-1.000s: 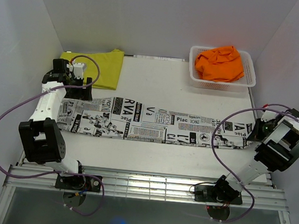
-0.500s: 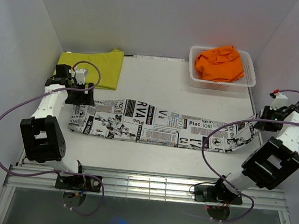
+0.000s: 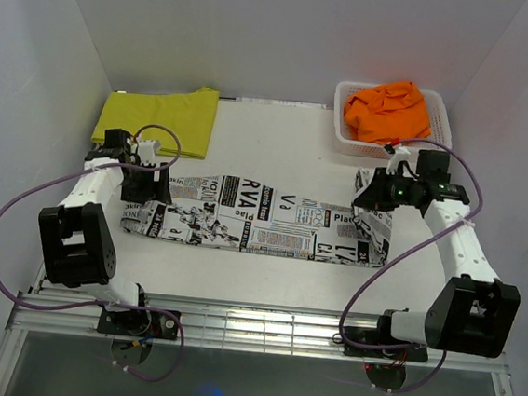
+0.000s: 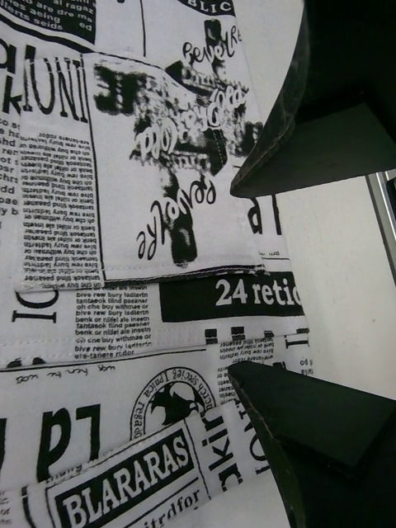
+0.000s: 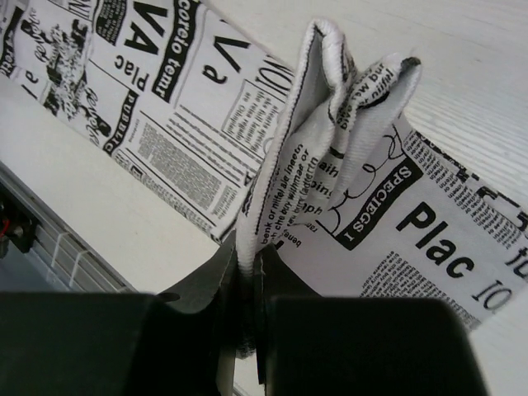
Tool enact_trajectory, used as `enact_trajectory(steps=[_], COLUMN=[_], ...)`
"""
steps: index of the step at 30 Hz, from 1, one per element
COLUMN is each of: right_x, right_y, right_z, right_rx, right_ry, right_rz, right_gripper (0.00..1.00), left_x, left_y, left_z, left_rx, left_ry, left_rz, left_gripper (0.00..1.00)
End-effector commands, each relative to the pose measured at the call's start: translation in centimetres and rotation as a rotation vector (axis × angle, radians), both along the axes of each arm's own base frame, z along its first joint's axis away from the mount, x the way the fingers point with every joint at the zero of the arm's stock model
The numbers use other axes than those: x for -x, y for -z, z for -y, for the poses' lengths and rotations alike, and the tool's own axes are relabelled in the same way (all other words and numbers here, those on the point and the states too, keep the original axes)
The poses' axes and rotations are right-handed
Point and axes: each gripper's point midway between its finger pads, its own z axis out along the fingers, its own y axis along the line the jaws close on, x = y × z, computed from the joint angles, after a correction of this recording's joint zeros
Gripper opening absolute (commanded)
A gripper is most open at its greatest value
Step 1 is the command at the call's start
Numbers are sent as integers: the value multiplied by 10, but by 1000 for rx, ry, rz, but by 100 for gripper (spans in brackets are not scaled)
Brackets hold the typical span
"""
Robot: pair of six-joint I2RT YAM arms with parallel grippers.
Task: Fold and stack the trousers
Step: Fold the trousers
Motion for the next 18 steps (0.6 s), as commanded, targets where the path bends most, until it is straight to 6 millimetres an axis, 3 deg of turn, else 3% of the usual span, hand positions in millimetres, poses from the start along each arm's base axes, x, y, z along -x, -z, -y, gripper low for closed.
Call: enact_trajectory(steps=[1,8,14,18], right_x=[-18,-10,-12,-13], right_y=[-8,22,26,31], right_z=[-52,-97,-135,-171], right_rx=[-107,-124,-107,-72], right_ry=[-14,-42,-65,-91], right_rz=[27,-56,-45,-50], right_gripper=[8,8,8,8], left_x=[5,14,20,23], left_y=[-12,2,12,21], left_z=[4,5,8,8], left_rx=[9,12,29,35], left_ry=[18,22,12,5], left_rz=[53,14,-19,-53], left_gripper=[91,91,91,90])
